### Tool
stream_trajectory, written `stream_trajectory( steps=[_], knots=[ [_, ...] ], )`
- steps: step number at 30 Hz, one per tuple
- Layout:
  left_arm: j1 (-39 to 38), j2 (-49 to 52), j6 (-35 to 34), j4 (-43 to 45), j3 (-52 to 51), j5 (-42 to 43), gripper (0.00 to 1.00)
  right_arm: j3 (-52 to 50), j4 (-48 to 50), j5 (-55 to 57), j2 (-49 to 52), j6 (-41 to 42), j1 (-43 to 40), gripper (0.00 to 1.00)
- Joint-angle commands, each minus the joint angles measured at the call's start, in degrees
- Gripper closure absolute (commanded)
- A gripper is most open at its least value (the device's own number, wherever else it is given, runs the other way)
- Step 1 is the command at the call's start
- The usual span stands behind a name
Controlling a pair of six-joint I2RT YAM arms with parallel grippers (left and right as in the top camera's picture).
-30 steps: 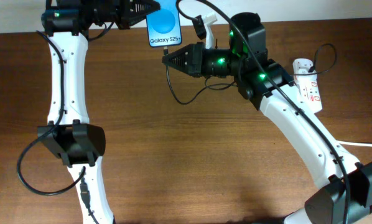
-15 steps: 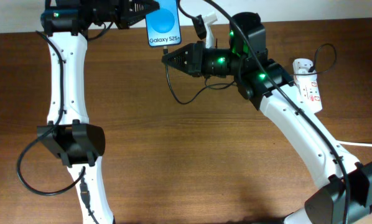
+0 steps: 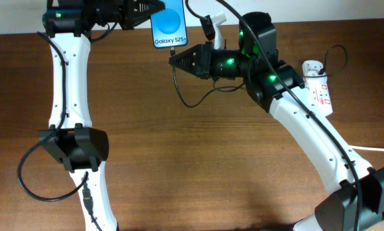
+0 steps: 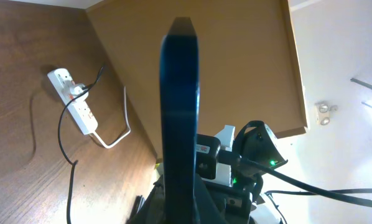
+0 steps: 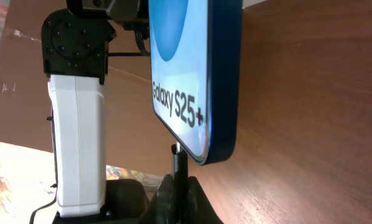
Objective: Plug charger to phone and switch on socket
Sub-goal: 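Push the USB-C plug into the phone port with the right gripper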
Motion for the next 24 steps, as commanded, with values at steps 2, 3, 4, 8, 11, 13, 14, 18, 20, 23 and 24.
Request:
stream_trajectory(
  steps=[2,3,4,8,11,13,14,18,20,23,24],
  knots=[
    [0.02,-1.86,-0.42,0.26,1.09,2.12,1.0,0.79,0.2,0.24,0.35,0.26,-0.04,0.96],
    [0.02,-1.86,-0.42,0.26,1.11,2.12,1.0,0.79,0.2,0.87,0.35,0.28,-0.04,0.96],
    [0.02,-1.86,-0.42,0.26,1.09,2.12,1.0,0.79,0.2,1.14,0.35,0.28,-0.04,0.96],
    [-0.15,-1.86,-0.42,0.26,1.09,2.12,1.0,0.79,0.2,1.4,0.35,1.33,-0.02,0.96],
    [-0.5,-1.86,-0.42,0.28,1.11,2.12,1.0,0.79,0.57,1.2,0.35,1.57,-0.04,0.96],
    [-0.52,-1.86,-0.42,0.28,1.11,2.12,1.0,0.79,1.14,0.92,0.35,1.57,-0.04,0.96],
    [-0.5,-1.86,-0.42,0.28,1.09,2.12,1.0,0.79,1.29,0.76,0.35,1.57,-0.04,0.96],
    [-0.52,-1.86,-0.42,0.28,1.11,2.12,1.0,0.79,1.29,0.79,0.35,1.6,-0.04,0.96],
    [-0.52,-1.86,-0.61,0.26,1.11,2.12,1.0,0.79,1.27,0.79,0.35,1.6,0.02,0.96],
    [-0.52,-1.86,-0.66,0.28,1.11,2.12,1.0,0.79,1.27,1.01,0.35,1.6,0.02,0.96],
    [-0.52,-1.86,-0.81,0.28,1.11,2.12,1.0,0.79,1.27,1.01,0.35,1.6,0.02,0.96]
  ],
)
